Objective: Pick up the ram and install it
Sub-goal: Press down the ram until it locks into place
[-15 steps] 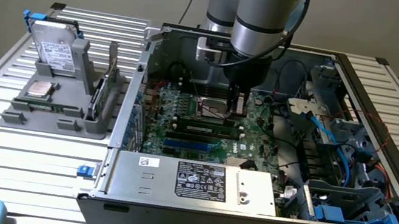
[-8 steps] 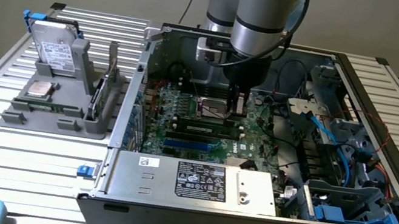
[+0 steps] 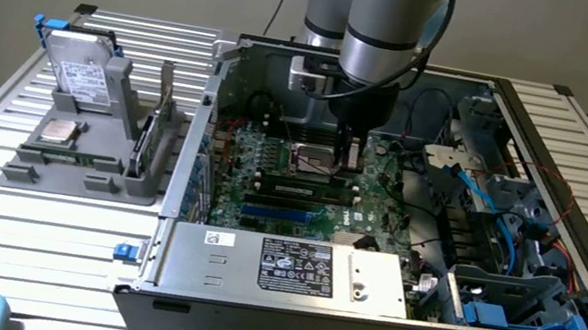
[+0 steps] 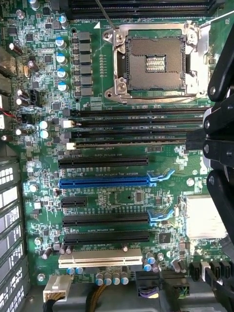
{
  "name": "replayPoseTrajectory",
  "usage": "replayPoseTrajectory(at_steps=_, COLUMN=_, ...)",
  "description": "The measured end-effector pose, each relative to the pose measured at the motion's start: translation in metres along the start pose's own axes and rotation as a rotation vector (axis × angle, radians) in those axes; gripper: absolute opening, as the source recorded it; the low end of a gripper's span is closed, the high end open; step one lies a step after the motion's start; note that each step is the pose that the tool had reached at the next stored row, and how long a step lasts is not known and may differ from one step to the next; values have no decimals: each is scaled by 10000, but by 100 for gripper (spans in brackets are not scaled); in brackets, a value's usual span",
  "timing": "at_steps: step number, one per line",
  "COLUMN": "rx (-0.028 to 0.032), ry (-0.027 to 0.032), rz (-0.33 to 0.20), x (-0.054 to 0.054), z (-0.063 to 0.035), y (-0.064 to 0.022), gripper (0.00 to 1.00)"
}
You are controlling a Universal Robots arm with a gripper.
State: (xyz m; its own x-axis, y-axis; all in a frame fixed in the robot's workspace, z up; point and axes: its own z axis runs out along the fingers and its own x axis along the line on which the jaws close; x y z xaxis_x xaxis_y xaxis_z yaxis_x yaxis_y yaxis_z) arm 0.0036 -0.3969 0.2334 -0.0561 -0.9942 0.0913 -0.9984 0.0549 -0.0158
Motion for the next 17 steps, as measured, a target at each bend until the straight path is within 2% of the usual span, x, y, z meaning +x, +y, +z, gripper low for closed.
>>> replayPoseTrajectory(at_steps=17, rx=-1, ry=2, rz=0, x=-3, z=42, y=2, gripper=11)
